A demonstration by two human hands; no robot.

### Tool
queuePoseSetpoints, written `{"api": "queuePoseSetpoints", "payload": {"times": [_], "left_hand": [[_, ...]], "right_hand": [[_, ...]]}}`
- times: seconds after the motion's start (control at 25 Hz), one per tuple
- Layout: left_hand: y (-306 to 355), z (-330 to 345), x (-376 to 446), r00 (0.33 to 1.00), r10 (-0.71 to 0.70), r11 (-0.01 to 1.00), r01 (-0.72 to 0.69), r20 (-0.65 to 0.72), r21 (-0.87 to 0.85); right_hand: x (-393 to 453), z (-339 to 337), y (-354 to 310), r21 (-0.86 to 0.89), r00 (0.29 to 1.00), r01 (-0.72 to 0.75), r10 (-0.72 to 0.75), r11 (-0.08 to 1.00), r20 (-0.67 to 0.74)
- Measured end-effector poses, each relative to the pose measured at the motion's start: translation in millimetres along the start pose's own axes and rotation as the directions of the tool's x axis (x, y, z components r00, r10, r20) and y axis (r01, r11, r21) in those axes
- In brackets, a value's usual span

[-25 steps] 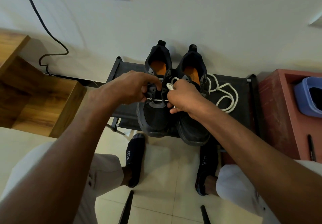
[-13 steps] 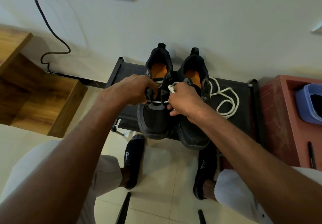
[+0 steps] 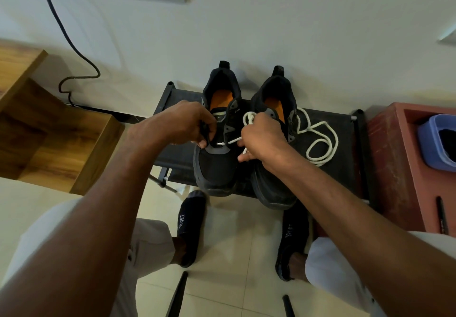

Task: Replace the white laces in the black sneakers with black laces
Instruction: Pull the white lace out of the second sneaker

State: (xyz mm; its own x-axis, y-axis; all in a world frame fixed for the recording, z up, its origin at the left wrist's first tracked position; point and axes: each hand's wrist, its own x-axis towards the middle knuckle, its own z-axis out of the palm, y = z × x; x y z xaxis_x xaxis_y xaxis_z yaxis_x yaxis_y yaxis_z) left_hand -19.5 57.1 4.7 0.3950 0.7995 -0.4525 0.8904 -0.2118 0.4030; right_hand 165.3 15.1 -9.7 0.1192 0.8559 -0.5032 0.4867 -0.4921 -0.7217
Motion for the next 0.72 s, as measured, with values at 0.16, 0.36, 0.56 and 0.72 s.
{"api": "queuePoseSetpoints", "payload": {"times": [0.16,0.36,0.56,0.72], "left_hand": [[-2,-1,0,0.999,-0.034,0.999,0.034,0.040,-0.021],[15,10,6,0.996,-0.077,0.997,0.076,-0.051,-0.014],[22,24,7,0.988,-0.139,0.986,0.132,-0.064,-0.097],[26,13,7,0.990,-0.104,0.994,0.107,-0.097,0.027]], "right_hand": [[-1,-1,-3,-0.303,0.987,0.152,-0.162,0.941,-0.009],[2,-4,-8,0.160,0.984,0.176,-0.171,0.971,-0.047],[2,-36,-27,0.882,0.997,-0.080,0.026,0.464,0.077],[-5,-73,-28,0.534,0.981,0.156,-0.193,0.831,0.013]]}}
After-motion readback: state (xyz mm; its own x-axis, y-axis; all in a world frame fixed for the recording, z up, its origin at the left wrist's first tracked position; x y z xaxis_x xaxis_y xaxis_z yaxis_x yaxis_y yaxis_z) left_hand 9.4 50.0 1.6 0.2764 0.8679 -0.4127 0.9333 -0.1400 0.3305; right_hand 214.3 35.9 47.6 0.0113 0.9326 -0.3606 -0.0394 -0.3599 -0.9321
